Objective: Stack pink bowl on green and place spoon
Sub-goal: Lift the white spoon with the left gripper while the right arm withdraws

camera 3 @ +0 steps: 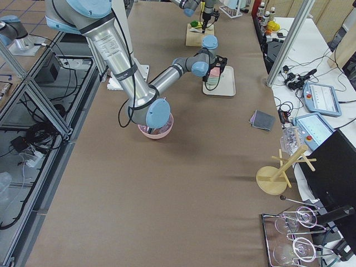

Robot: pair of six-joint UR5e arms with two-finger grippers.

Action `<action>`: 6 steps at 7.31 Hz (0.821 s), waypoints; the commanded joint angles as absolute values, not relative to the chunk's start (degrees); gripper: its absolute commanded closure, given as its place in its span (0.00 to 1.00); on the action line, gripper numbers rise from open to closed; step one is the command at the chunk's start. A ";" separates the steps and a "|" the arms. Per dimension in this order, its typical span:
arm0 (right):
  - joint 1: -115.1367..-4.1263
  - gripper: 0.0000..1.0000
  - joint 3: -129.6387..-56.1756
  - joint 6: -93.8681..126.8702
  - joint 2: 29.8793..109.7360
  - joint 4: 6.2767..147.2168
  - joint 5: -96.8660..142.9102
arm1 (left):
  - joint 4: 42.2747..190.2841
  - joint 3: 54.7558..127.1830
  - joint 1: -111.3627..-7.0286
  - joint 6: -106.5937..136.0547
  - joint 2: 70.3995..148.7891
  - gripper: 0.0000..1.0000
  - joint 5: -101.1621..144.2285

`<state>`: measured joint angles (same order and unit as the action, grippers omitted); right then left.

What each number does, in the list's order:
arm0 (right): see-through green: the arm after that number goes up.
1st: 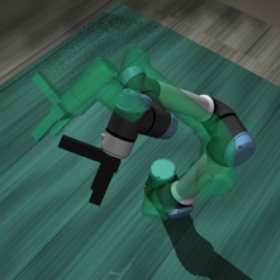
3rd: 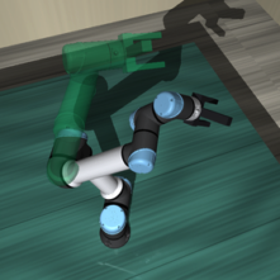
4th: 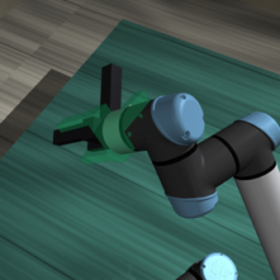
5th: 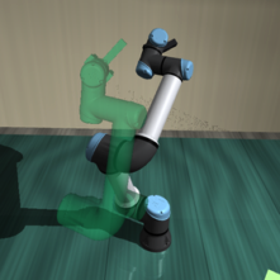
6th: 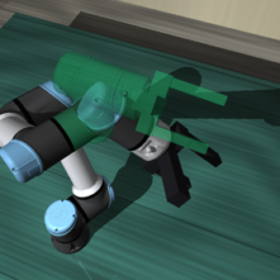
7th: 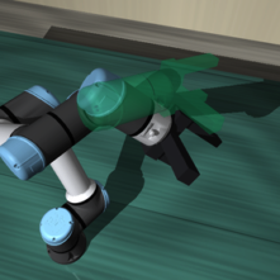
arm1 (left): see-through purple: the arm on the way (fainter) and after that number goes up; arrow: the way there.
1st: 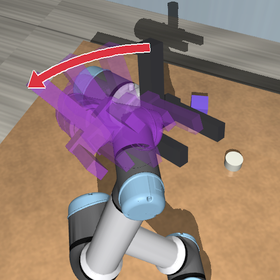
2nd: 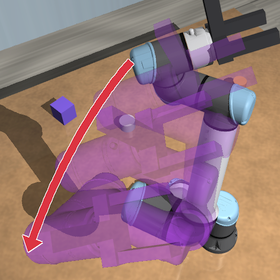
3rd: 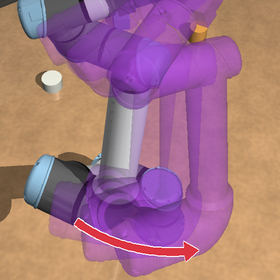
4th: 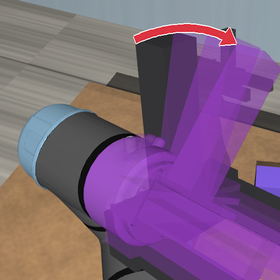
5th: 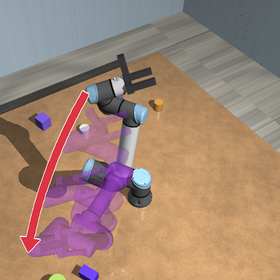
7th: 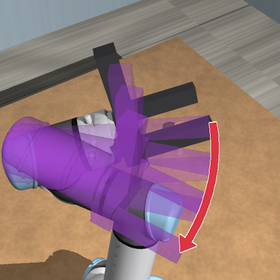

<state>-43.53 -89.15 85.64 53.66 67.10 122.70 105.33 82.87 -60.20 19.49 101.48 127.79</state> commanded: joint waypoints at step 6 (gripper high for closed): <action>-62.23 0.00 -96.59 63.11 71.62 67.50 140.27 | 89.55 92.77 -63.19 23.26 110.88 1.00 128.41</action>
